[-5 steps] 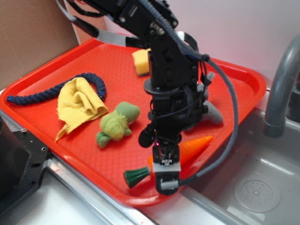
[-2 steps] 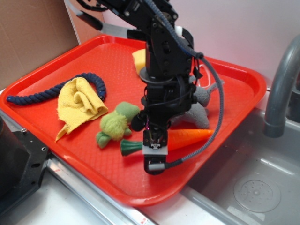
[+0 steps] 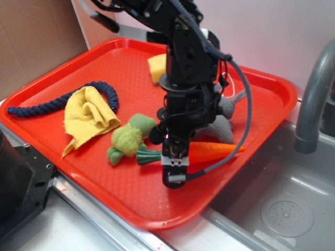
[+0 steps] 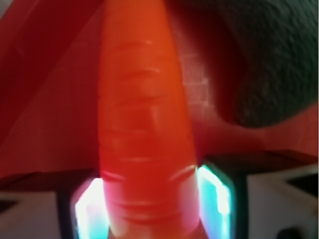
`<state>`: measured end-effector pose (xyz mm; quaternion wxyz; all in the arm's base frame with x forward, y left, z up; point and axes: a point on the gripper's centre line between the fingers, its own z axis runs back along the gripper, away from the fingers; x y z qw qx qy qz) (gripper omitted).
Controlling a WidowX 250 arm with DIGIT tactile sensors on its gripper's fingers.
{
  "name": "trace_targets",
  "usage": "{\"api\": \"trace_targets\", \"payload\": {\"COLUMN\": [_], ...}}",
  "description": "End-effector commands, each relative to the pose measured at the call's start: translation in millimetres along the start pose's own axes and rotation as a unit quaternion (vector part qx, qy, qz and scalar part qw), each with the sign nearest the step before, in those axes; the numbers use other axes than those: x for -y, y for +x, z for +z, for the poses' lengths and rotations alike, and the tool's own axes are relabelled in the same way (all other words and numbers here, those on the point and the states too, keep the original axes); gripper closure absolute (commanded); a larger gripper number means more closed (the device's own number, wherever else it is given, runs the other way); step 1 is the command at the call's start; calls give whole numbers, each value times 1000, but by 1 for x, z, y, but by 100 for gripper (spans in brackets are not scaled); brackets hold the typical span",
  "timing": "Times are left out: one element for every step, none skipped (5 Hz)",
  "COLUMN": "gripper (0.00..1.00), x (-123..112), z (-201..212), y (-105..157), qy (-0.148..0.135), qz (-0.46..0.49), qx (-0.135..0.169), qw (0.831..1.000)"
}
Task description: Grab the carrot.
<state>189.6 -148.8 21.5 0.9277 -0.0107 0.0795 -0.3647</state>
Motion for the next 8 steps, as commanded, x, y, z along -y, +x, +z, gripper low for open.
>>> {"api": "trace_targets", "payload": {"gripper": [100,100,100,100,100,100,100,100], "x": [5,-9,-29,-52,-81,-95,-108,-109], "z": [48,99,146,172,166,156,152,149], "y": [6,-5,-40,-70,-106,-129,-133,-129], "qy": [28,73,66,46,40,41,47,44], "qz": [4,70,185,234,310,339,354,345], "qx": [35,104,46,41,10,24,31,30], "qw": [999,989,979,970,950,940,933,937]}}
